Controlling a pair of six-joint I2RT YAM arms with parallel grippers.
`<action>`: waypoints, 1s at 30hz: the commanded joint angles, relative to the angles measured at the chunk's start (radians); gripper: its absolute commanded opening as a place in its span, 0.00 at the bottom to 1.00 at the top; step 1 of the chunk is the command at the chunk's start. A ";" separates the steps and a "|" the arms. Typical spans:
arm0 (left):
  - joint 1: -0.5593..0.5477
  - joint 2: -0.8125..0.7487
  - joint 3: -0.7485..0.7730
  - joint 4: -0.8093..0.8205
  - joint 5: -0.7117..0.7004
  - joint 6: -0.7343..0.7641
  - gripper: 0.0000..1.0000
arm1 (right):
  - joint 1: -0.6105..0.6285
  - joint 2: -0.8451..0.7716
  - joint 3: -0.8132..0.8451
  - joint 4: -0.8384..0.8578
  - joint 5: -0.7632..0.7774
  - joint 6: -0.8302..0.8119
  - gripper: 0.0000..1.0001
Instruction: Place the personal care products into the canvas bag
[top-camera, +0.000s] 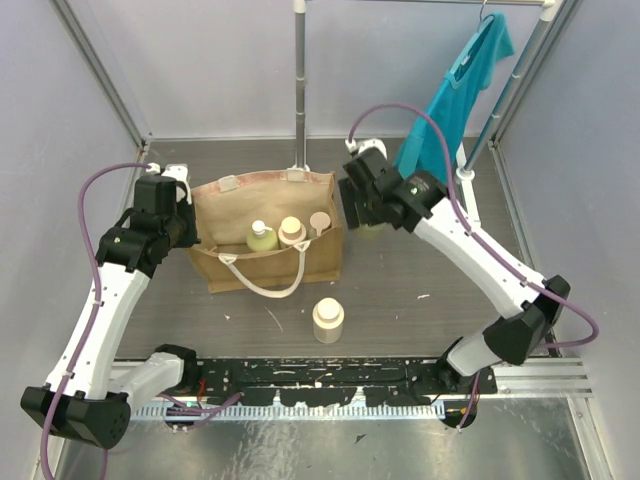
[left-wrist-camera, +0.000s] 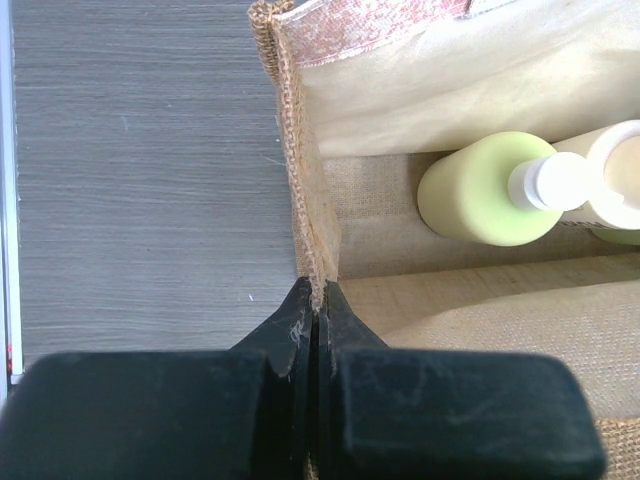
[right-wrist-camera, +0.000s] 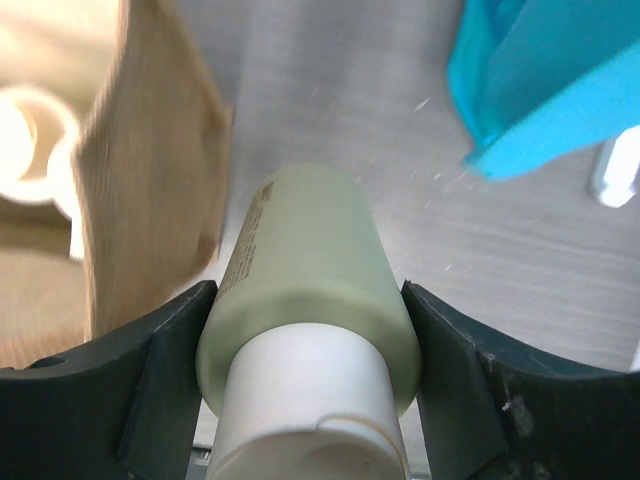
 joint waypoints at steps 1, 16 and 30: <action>0.002 -0.022 0.021 0.014 0.014 0.001 0.04 | -0.032 0.060 0.228 0.080 0.122 -0.154 0.01; 0.003 -0.020 0.023 0.021 0.032 -0.016 0.04 | -0.028 0.127 0.437 0.449 -0.159 -0.357 0.01; 0.002 -0.031 0.023 0.015 0.018 -0.027 0.04 | 0.076 0.221 0.582 0.508 -0.355 -0.382 0.01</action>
